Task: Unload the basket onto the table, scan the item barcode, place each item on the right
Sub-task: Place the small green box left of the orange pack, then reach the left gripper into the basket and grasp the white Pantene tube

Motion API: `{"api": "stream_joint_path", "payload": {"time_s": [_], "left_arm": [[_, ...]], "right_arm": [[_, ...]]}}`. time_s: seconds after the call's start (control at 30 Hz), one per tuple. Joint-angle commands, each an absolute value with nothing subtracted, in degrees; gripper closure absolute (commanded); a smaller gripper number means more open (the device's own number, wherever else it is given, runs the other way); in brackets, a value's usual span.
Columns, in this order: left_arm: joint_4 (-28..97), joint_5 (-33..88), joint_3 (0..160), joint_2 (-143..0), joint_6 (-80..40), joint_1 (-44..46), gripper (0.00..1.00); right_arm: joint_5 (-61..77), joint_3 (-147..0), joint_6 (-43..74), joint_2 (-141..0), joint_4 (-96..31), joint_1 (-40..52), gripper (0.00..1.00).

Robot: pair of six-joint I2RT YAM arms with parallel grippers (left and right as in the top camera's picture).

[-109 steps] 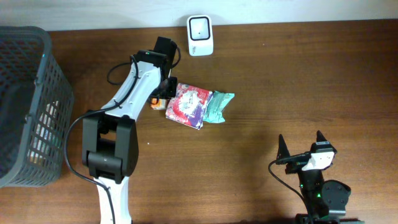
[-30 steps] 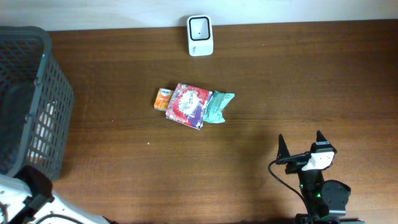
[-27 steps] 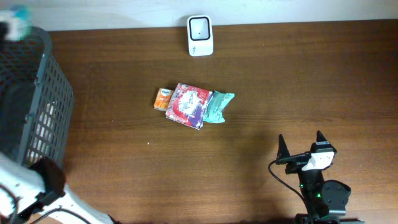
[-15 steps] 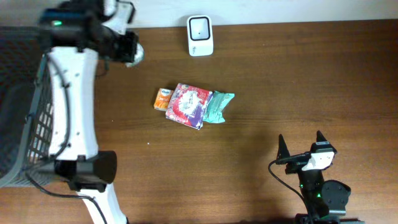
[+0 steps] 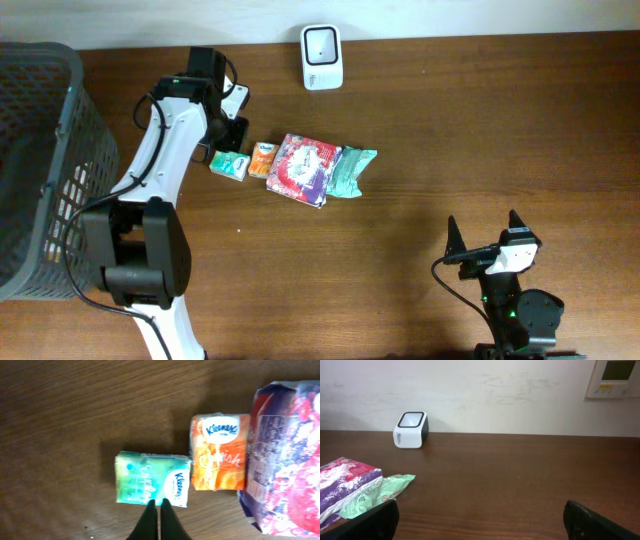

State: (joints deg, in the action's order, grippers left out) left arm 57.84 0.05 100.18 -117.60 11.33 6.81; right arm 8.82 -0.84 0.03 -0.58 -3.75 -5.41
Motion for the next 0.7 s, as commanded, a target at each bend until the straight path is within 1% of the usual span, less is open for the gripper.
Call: {"api": "stream_joint_path", "payload": {"time_s": [0.0, 0.03, 0.07, 0.13, 0.17, 0.2, 0.27, 0.3, 0.37, 0.4, 0.43, 0.53, 0.6, 0.67], "left_arm": [[59.8, 2.5, 103.6, -116.8, 6.7, 7.1, 0.88], [61.6, 3.2, 106.8, -116.0, 6.5, 6.7, 0.74], [63.1, 3.9, 109.4, -115.3, 6.4, 6.4, 0.67], [66.9, 3.9, 116.4, -112.9, 5.5, 5.6, 0.64], [69.8, 4.9, 123.2, -110.7, 4.5, 4.6, 0.47], [71.2, 5.0, 127.8, -108.6, 4.1, 3.4, 0.01], [71.6, 4.4, 133.6, -104.5, 4.1, -0.5, 0.01], [71.2, 2.0, 135.4, -102.3, 4.1, -4.0, 0.01], [70.0, -2.0, 135.6, -100.1, 4.1, -9.9, 0.01], [70.1, -3.0, 135.6, -99.7, 4.1, -15.6, 0.01], [70.3, -2.8, 135.5, -99.7, 4.1, -19.5, 0.01], [69.5, -2.8, 135.0, -102.0, 3.9, -30.1, 0.01], [69.7, -2.8, 135.0, -105.8, 3.6, -34.8, 0.01], [70.9, -2.5, 135.0, -110.5, 3.6, -36.2, 0.01]], "right_arm": [[8.3, -0.3, 0.3, -0.2, -3.8, -4.9, 0.01], [8.3, -0.3, 0.3, -0.2, -3.8, -4.9, 0.01], [8.3, -0.3, 0.3, -0.2, -3.8, -4.9, 0.01], [8.3, -0.3, 0.3, -0.2, -3.8, -4.9, 0.01], [8.3, -0.3, 0.3, -0.2, -3.8, -4.9, 0.01], [8.3, -0.3, 0.3, -0.2, -3.8, -4.9, 0.01], [8.3, -0.3, 0.3, -0.2, -3.8, -4.9, 0.01], [8.3, -0.3, 0.3, -0.2, -3.8, -4.9, 0.01], [8.3, -0.3, 0.3, -0.2, -3.8, -4.9, 0.01], [8.3, -0.3, 0.3, -0.2, -3.8, -4.9, 0.01], [8.3, -0.3, 0.3, -0.2, -3.8, -4.9, 0.01], [8.3, -0.3, 0.3, -0.2, -3.8, -4.9, 0.01], [8.3, -0.3, 0.3, -0.2, -3.8, -4.9, 0.01], [8.3, -0.3, 0.3, -0.2, -3.8, -4.9, 0.01]]}}
